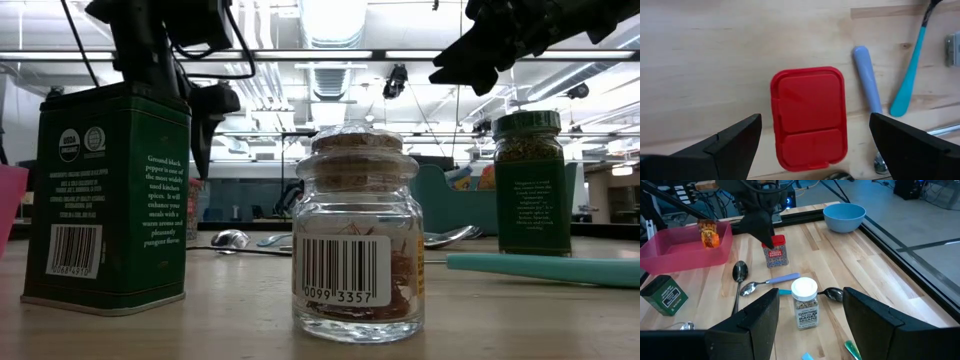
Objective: Pick & Place Food Item
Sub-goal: Put the red seasoning can into the pink bin
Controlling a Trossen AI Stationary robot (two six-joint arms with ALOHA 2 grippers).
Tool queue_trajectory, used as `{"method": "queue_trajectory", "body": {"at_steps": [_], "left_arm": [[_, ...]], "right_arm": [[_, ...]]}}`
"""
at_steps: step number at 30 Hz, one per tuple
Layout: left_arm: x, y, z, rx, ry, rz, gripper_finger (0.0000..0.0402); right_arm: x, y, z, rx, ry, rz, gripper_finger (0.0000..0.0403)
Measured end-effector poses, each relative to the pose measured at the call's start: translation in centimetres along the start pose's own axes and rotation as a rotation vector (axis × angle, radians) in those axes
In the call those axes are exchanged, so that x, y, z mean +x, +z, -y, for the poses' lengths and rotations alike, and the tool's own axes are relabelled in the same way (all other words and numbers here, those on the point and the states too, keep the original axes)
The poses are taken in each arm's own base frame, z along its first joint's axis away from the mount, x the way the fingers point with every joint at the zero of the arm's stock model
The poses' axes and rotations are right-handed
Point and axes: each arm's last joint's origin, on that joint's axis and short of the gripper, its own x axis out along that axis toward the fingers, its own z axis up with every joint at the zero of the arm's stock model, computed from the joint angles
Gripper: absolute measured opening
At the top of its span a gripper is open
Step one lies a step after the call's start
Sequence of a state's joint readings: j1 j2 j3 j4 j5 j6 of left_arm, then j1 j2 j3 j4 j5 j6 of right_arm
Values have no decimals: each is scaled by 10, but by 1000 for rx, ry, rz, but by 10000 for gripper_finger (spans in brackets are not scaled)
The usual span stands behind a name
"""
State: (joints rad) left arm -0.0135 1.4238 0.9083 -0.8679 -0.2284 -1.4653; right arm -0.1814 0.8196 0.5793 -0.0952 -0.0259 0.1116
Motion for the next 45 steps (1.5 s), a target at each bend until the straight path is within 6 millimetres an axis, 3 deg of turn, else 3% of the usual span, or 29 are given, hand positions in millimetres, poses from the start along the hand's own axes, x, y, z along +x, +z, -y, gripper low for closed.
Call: {"method": "queue_trajectory", "body": {"at_steps": [10,17,31,45], "left_arm": [[19,4,4,14,57,-60,374],[19,5,4,15,55,-73,366],[18,5,4,26,60,-75,207],[10,6,6,56,55,-119,222]], "right_arm": [[0,0,0,0,0,0,214],[0,0,0,0,0,0,214],[0,0,0,0,0,0,214],[0,0,0,0,0,0,214]]}}
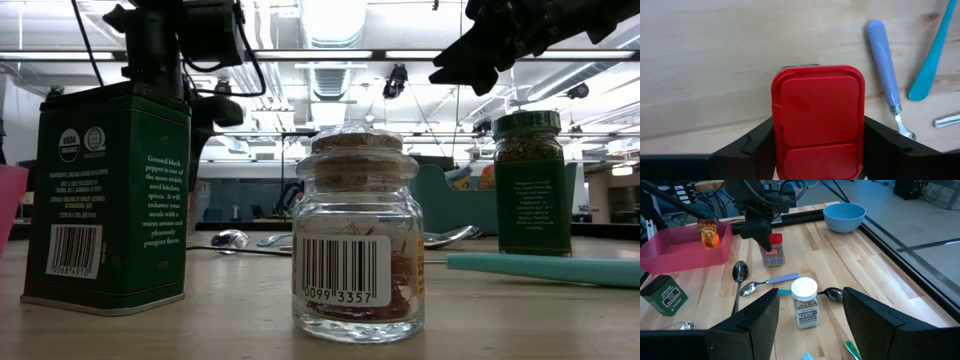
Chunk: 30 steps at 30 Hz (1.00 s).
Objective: Pick & Place Food Item
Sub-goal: Put the red seasoning can into the pink bin
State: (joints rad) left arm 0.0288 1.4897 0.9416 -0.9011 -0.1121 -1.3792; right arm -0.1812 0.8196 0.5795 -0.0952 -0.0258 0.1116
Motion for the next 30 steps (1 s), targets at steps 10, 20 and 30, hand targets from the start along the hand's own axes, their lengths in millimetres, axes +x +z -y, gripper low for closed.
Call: {"method": "queue_trajectory", "body": {"at_steps": [10,20,30], "left_arm": [[-24,3,6,1,24,3,222],[-63,-5,12,-7,72,8,207],[-116,-56,12,-73,66,79,234]], "right_arm": [[0,0,0,0,0,0,214],[0,0,0,0,0,0,214],[0,0,0,0,0,0,214]]}}
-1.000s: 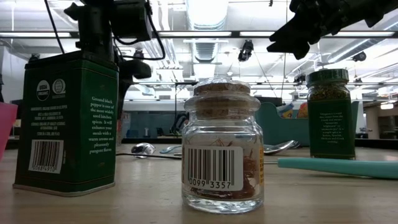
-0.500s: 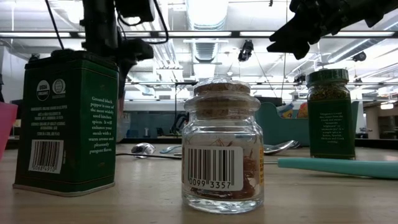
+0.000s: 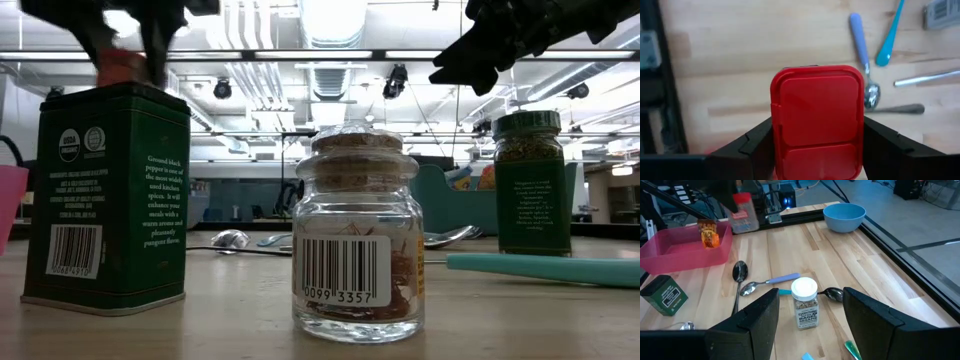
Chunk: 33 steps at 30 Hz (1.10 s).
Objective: Pick & Place Food Item
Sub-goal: Put the red seasoning can into the pink bin
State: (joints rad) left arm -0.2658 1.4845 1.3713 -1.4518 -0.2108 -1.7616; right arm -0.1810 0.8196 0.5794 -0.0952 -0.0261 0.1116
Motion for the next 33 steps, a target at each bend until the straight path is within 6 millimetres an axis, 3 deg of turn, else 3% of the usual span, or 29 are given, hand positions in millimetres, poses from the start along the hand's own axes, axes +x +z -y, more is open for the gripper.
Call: {"method": "queue_trajectory", "body": {"at_steps": [9,16,27,33], "left_arm": [[-19,-54,-27,-133,47,-4,210],[-28,-90,-49,-184,23,-26,236],[-39,-124,-82,-278,109,-133,210],[-41,-129,-88,-260,129,-149,232]], "right_arm": [[0,0,0,0,-1,0,214],[0,0,0,0,-1,0,214],[0,0,0,0,0,0,214],[0,0,0,0,0,0,214]]}}
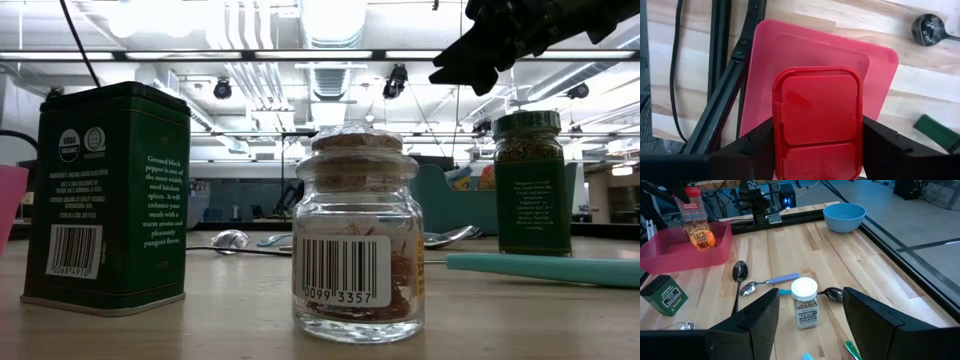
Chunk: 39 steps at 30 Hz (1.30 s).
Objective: Pick & Place Food Item
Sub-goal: Put the red seasoning can into the pink bin
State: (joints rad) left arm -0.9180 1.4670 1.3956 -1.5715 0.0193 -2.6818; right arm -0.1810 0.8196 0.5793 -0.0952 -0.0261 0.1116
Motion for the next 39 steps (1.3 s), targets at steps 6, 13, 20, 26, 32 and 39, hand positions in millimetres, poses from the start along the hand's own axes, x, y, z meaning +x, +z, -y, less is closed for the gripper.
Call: {"method": "queue_trajectory", "body": {"at_steps": [6,13,20,26,32,39], "left_arm": [[3,-5,-11,22,2,13,241],[19,-5,-20,14,20,72,242],[33,-4,-20,-9,29,104,243],[53,-11,-18,-7,9,50,243],[69,-8,-19,-4,49,71,243],[86,-3,-21,22,77,99,243]], "right_arm": [[0,0,0,0,-1,0,214],[0,0,0,0,0,0,214],[0,0,0,0,0,0,214],[0,0,0,0,-1,0,214],[0,0,0,0,0,0,214],[0,0,0,0,-1,0,214]]}}
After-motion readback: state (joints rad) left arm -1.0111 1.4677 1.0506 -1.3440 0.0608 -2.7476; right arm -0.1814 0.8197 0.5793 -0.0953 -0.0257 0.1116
